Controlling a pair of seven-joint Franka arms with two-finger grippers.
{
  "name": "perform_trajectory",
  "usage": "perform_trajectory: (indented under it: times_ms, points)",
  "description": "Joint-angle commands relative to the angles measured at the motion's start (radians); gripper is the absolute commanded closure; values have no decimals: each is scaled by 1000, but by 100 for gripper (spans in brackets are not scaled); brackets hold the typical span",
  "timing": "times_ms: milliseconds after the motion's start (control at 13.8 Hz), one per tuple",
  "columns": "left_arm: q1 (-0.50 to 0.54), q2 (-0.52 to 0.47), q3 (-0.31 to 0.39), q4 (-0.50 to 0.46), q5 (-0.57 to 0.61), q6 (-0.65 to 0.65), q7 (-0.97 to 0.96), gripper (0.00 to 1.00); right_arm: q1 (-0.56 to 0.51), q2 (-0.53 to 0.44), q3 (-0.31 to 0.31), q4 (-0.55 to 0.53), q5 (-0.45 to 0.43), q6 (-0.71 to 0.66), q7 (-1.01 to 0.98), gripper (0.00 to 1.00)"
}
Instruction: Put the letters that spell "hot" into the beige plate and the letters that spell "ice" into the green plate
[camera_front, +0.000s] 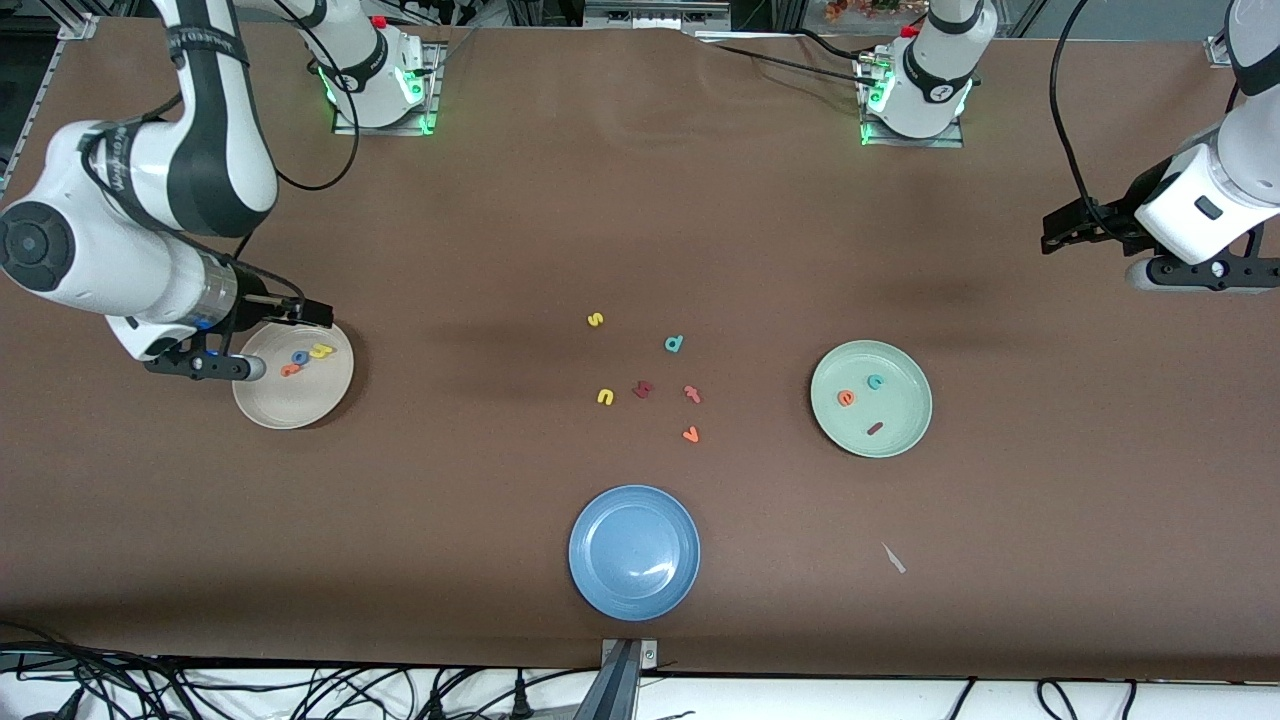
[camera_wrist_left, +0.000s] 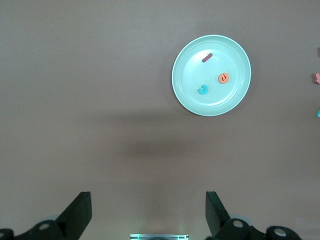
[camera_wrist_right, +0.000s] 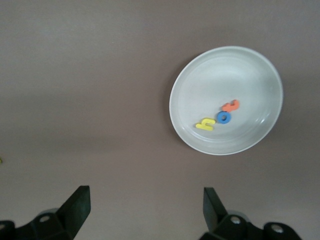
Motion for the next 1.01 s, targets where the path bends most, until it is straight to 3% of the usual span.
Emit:
perform_trajectory:
  times_ms: [0,145,434,940]
  points:
    - [-1,-7,0,11,23,-20,-10,0,-265,-112,273,8,-96,-46,41,0]
    - [-1,-7,0,11,23,-20,-5,0,-296,-175,309,15,-148,-113,39,0]
    - [0,-7,2,11,23,-20,-4,0,-306,-186,306,199,-159,-393,38,0]
    - [8,-7,2,11,21,-20,-4,0,-302,-190,252,196,-159,-342,-16,0]
